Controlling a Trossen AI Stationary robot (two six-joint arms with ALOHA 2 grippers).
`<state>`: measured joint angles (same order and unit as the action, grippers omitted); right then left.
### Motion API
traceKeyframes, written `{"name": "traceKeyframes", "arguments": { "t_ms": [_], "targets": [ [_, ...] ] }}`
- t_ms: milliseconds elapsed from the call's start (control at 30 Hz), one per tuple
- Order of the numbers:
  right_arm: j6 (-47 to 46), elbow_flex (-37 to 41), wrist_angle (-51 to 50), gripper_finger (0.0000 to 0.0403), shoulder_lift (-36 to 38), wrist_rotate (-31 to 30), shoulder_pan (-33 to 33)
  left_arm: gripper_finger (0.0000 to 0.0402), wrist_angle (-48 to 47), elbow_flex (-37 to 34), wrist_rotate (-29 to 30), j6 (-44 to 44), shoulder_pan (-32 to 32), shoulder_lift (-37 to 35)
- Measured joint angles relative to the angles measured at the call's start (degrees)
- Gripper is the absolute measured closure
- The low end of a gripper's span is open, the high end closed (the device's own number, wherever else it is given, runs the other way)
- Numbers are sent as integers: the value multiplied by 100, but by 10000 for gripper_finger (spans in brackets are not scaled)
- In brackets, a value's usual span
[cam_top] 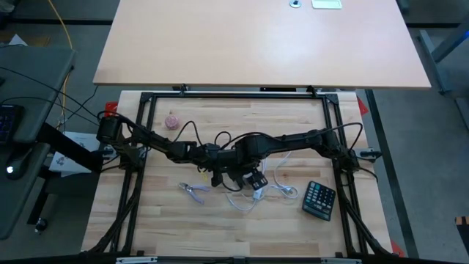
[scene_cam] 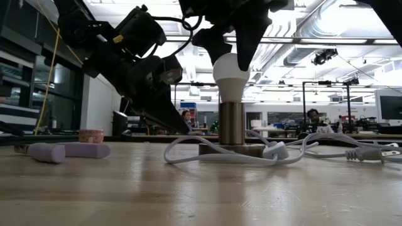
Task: Screw lightbulb
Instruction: Insert the lightbulb into the lamp
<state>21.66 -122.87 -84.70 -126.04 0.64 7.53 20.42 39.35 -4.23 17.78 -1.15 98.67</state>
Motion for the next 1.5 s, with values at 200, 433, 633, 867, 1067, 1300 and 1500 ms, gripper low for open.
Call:
{"name": "traceKeyframes", "arguments": {
  "t_ms": [200, 433, 633, 867, 1067, 1300, 1500],
  "targets": [
    [-39, 0, 41, 133, 0, 2, 0, 402, 693, -6, -392, -332, -4, 1],
    [-26, 0, 48, 134, 0, 2, 0, 402, 824, -10, -342, -799, -133, 259],
    [-23, 0, 51, 134, -2, 4, 0, 402, 1429, -1, -358, -604, -129, 538],
    [-36, 0, 53, 135, -2, 4, 1, 402, 1580, 177, -363, -601, -139, 904],
    [-211, 0, 97, 135, -2, 4, 2, 401, 1562, 362, -372, -587, -157, 1192],
    [-795, 0, 275, 135, -2, 22, 2, 402, 1515, 389, -385, -631, -157, 1226],
    [-1323, 0, 378, 135, -2, -54, 15, 401, 1487, 389, -352, -597, -155, 1226]
  ]
}}
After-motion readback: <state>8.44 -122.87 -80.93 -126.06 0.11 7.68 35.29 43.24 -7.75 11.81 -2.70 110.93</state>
